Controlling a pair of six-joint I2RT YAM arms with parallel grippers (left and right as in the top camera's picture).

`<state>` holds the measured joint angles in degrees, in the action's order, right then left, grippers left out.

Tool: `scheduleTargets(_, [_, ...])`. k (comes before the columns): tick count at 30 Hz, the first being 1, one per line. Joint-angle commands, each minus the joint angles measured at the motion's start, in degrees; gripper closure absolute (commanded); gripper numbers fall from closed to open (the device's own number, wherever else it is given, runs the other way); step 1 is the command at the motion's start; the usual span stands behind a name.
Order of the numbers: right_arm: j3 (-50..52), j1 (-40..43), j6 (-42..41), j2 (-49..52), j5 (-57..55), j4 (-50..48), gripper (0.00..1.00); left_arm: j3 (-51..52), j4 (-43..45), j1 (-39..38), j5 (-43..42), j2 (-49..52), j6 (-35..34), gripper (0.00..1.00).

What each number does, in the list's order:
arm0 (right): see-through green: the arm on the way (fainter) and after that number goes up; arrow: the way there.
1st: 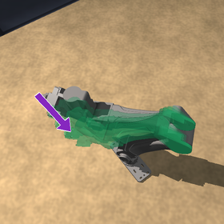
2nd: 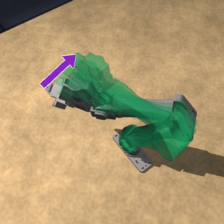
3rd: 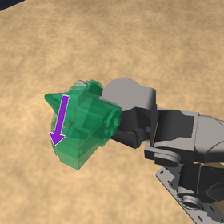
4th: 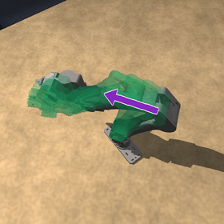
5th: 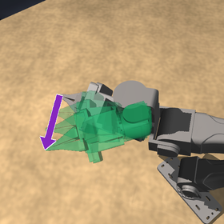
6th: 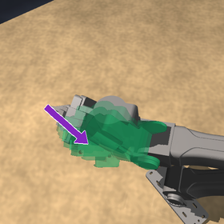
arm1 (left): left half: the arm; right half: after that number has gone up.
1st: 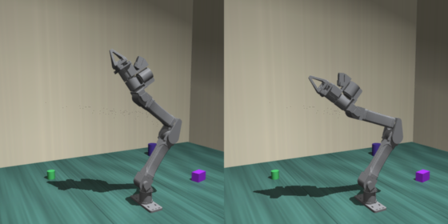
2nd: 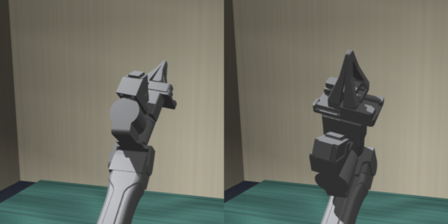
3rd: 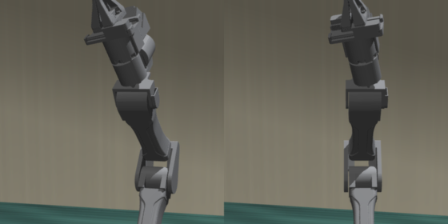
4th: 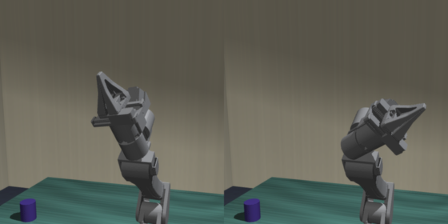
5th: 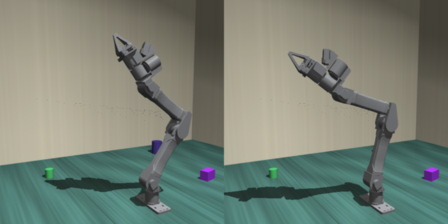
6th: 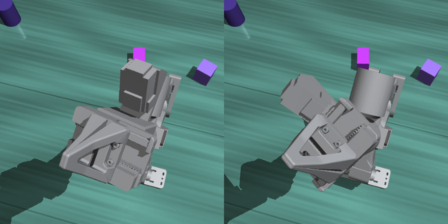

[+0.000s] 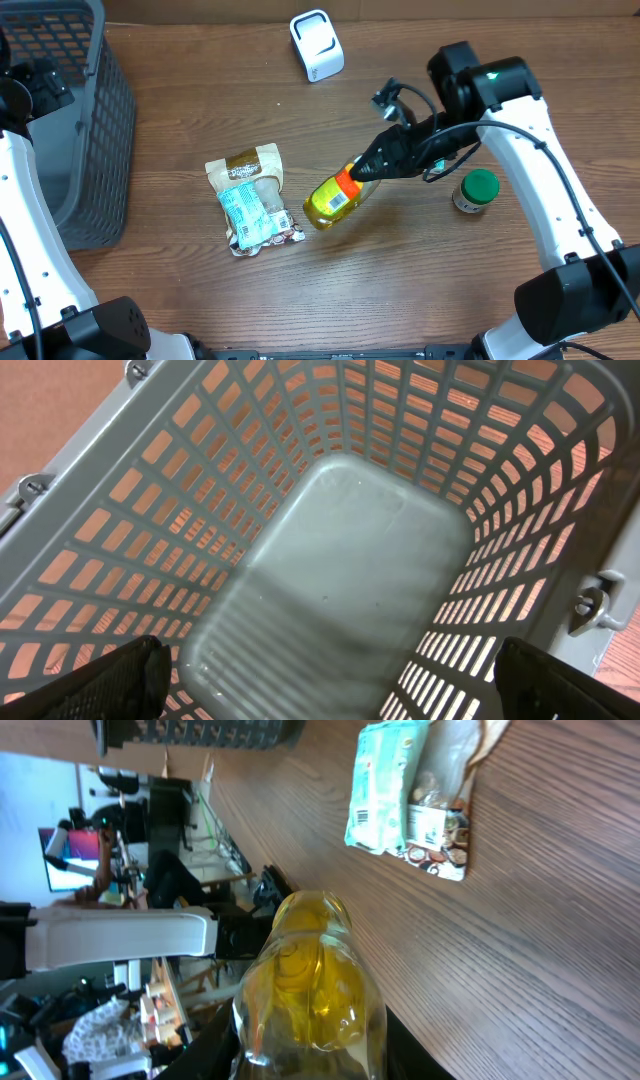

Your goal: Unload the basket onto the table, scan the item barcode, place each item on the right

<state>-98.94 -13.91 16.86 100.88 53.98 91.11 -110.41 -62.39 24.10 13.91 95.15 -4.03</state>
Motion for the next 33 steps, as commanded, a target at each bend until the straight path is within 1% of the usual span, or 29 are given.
scheduleTargets(1, [-0.72,2.14,1.68,-0.68,4.52,1.09,0.74,-0.81,0.02,-0.17,-0.42,-0.02,1.09,0.0])
scheduleTargets(4, [-0.72,2.43,3.23,-0.7,5.79,2.43,0.76,-0.81,0.02,-0.17,-0.42,-0.02,1.09,0.01])
scheduleTargets(7, [-0.72,2.4,5.77,-0.7,6.38,4.2,0.76,-0.81,0.02,-0.17,-0.44,-0.02,1.07,0.0])
scheduleTargets(33, [-0.72,2.4,5.73,-0.7,7.43,5.25,0.75,-0.81,0.02,-0.17,-0.44,-0.02,1.07,0.0])
